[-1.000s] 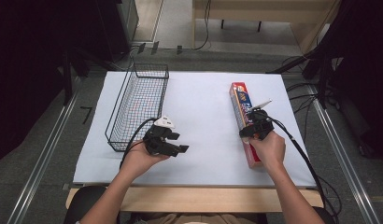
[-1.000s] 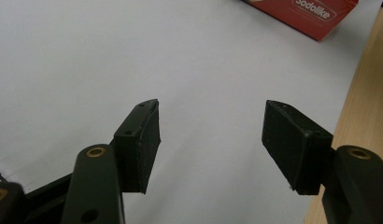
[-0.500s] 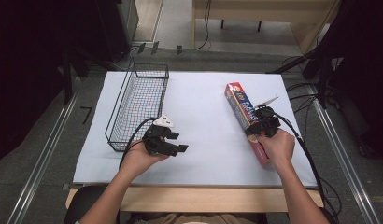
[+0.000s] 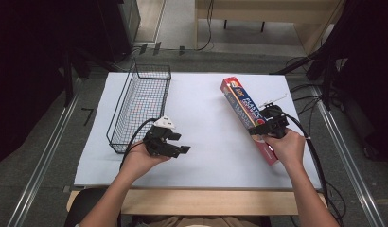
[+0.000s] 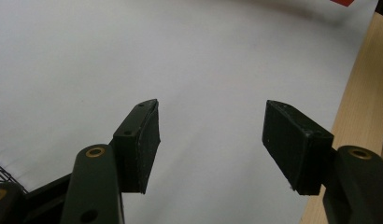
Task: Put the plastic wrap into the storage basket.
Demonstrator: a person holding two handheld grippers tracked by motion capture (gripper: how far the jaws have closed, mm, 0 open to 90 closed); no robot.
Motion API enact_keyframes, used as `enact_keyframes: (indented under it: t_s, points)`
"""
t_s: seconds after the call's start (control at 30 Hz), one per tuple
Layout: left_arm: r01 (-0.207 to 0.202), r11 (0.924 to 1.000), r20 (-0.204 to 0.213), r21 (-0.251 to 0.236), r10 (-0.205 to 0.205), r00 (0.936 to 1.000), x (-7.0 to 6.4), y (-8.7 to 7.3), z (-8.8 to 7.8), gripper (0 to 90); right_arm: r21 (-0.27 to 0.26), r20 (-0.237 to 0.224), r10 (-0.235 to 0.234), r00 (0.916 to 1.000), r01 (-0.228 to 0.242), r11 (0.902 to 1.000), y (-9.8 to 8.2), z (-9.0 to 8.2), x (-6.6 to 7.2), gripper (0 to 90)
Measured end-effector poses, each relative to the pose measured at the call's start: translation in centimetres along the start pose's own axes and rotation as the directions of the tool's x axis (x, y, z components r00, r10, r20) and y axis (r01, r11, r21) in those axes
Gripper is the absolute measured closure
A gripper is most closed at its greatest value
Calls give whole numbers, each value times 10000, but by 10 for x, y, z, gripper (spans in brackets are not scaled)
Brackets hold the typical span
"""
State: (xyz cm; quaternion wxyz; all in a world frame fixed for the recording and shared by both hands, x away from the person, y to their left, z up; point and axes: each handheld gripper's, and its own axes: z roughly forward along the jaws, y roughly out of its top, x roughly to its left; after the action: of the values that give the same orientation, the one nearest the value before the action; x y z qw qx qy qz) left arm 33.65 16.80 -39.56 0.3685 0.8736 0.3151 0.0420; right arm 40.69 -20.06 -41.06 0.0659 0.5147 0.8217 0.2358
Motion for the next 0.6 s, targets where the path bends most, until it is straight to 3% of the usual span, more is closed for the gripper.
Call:
enact_keyframes:
  t_s: [0.13, 0.23, 0.4, 0.6]
  points:
    - [-95, 10000, 31, -12, 95, 10000, 0, 1, -2, 374, -72, -635, -413, 9971, 409, 9991, -3, -5, 3, 422]
    - [-149, 9999, 59, -29, 149, 9999, 0, 1, -3, 374, -142, -1102, -822, 9905, 811, 9966, -4, -6, 4, 422]
    - [-211, 9998, 141, -42, 211, 9997, 2, 1, -7, 373, -55, -1426, -1288, 9814, 1293, 9916, -6, -7, 11, 421]
    - [-350, 9994, 226, 34, 350, 9991, 1, 0, -12, 367, 14, -1652, -2131, 9630, 2163, 9763, -10, -7, 17, 419]
